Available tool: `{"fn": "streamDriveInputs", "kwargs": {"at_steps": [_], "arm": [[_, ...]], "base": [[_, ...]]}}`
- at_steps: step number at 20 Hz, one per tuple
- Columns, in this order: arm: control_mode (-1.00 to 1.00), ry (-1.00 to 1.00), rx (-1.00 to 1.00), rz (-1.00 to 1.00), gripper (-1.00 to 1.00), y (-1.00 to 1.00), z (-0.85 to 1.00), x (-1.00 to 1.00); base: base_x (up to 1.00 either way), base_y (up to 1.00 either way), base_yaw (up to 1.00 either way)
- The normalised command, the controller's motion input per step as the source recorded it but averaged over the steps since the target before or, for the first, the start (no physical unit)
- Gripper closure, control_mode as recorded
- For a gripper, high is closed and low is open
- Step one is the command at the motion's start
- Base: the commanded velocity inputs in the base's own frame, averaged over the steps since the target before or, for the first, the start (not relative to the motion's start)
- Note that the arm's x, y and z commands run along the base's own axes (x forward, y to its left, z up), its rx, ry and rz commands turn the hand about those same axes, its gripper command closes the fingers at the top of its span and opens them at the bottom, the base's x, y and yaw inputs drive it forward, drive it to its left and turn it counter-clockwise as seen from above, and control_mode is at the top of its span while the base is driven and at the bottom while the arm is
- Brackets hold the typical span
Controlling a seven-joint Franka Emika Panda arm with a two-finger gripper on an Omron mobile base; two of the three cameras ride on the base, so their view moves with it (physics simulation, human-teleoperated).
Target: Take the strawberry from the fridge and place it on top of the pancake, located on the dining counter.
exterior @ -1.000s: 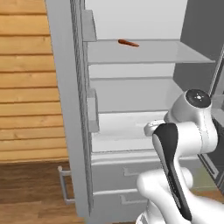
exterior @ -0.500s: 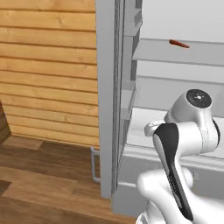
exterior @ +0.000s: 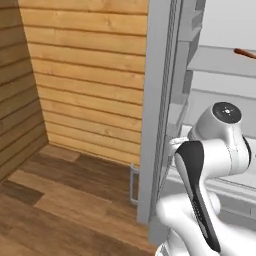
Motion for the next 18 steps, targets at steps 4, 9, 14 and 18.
{"fn": "streamDriveInputs", "kwargs": {"at_steps": [4, 9, 14, 18], "arm": [[1.0, 0.0, 0.0, 0.0, 1.0, 0.0, 0.0, 0.0], [1.0, 0.0, 0.0, 0.0, 1.0, 0.0, 0.0, 0.0], [1.0, 0.0, 0.0, 0.0, 1.0, 0.0, 0.0, 0.0], [1.0, 0.0, 0.0, 0.0, 1.0, 0.0, 0.0, 0.0]], "base": [[-0.29, 0.15, 0.91], [-0.13, 0.15, 0.99], [-0.5, 0.7, 0.83], [-0.04, 0.97, 0.48]]}}
